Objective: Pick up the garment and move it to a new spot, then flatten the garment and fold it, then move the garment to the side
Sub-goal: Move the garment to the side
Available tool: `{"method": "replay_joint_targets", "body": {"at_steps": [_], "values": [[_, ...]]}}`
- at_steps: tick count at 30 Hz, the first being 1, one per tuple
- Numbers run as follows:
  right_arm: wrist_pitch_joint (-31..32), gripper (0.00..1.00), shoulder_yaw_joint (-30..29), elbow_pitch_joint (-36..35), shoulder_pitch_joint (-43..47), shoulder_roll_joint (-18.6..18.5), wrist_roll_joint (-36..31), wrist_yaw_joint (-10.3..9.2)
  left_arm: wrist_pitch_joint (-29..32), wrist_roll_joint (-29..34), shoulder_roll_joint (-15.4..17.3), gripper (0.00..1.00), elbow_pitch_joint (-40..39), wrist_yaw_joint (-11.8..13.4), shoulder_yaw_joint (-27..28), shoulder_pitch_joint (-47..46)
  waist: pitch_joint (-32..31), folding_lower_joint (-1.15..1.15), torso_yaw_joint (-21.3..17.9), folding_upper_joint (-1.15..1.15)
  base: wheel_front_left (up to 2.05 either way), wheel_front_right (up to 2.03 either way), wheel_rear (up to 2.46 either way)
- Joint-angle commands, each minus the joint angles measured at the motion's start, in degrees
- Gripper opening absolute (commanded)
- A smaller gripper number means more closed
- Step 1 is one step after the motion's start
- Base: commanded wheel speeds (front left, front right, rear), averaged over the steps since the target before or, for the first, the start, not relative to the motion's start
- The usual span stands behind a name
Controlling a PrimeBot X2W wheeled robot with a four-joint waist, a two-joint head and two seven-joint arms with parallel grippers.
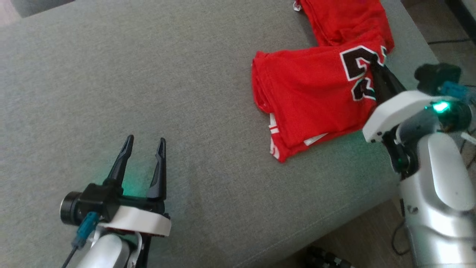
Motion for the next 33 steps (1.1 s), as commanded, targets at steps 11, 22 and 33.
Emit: {"method": "replay_joint_targets", "body": {"at_steps": [11, 22, 33], "values": [[3.7, 0.00, 1.2, -1.0, -11.5, -0.7, -1.7, -0.04, -2.8, -0.8, -1.9, 1.00, 0.5, -0.1, 1.0, -0.1, -4.1, -0.01, 7.7, 0.00, 0.00, 0.00, 0.00], [6.9, 0.00, -2.0, 2.0, -18.5, -6.4, -2.8, -0.04, -4.4, -1.1, -3.5, 1.00, 2.3, -0.7, 0.4, -0.3, -4.0, -0.01, 12.3, 0.00, 0.00, 0.00, 0.00], [14.2, 0.00, -9.3, 1.1, -19.0, -19.6, -3.8, -0.04, -4.6, -0.3, -3.8, 1.00, 1.5, -1.1, -0.9, -1.3, -0.7, -0.01, 15.2, 0.00, 0.00, 0.00, 0.00]]}}
